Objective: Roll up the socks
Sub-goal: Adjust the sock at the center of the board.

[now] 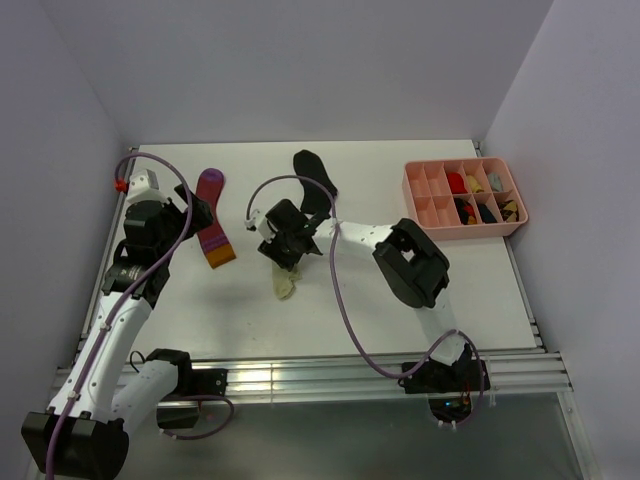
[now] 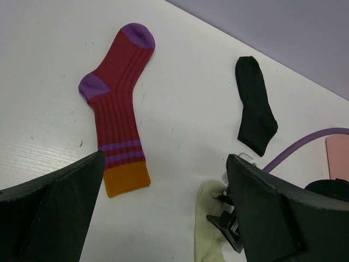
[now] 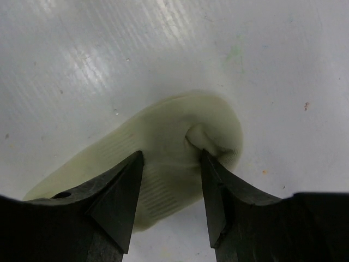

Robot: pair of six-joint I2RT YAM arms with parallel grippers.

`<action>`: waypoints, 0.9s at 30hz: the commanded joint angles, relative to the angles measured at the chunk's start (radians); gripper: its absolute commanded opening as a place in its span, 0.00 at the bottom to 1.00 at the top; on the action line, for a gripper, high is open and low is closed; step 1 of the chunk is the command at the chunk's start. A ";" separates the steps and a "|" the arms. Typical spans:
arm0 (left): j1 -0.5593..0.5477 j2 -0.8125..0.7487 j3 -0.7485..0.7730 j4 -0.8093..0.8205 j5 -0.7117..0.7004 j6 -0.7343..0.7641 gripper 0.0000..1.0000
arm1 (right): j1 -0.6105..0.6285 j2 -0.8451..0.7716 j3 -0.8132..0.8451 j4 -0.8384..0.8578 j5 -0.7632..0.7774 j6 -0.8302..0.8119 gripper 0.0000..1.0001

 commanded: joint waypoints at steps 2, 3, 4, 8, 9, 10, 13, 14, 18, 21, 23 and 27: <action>0.002 0.001 0.000 0.023 0.023 0.013 0.99 | -0.032 0.009 -0.035 0.054 0.103 0.078 0.54; 0.002 0.002 0.000 0.023 0.023 0.014 0.99 | -0.038 0.003 -0.042 0.054 0.128 0.113 0.54; 0.002 0.002 0.000 0.022 0.023 0.014 1.00 | -0.038 -0.003 -0.051 0.055 0.152 0.133 0.54; 0.004 0.006 0.000 0.020 0.015 0.016 0.99 | -0.041 -0.026 -0.083 0.013 0.297 0.285 0.54; 0.004 0.007 0.000 0.019 0.017 0.014 0.99 | -0.043 -0.026 -0.086 -0.006 0.353 0.335 0.54; 0.004 0.010 0.001 0.020 0.017 0.014 0.99 | -0.044 -0.028 -0.088 -0.024 0.373 0.371 0.54; 0.004 0.013 0.003 0.014 0.015 0.011 1.00 | -0.055 -0.032 -0.100 -0.145 0.444 0.545 0.54; 0.004 0.015 0.003 0.014 0.014 0.011 0.99 | -0.060 -0.035 -0.106 -0.168 0.443 0.633 0.54; 0.004 0.018 0.005 0.009 0.008 0.011 0.99 | -0.090 -0.075 -0.177 -0.162 0.398 0.733 0.54; 0.004 0.022 0.006 0.006 0.011 0.008 0.99 | -0.104 -0.115 -0.183 -0.146 0.401 0.735 0.54; 0.004 0.024 0.005 0.006 0.017 0.005 0.99 | -0.104 -0.190 -0.189 -0.095 0.397 0.698 0.57; 0.004 0.027 0.006 -0.001 0.018 0.000 0.99 | -0.090 -0.301 -0.175 -0.023 0.331 0.600 0.60</action>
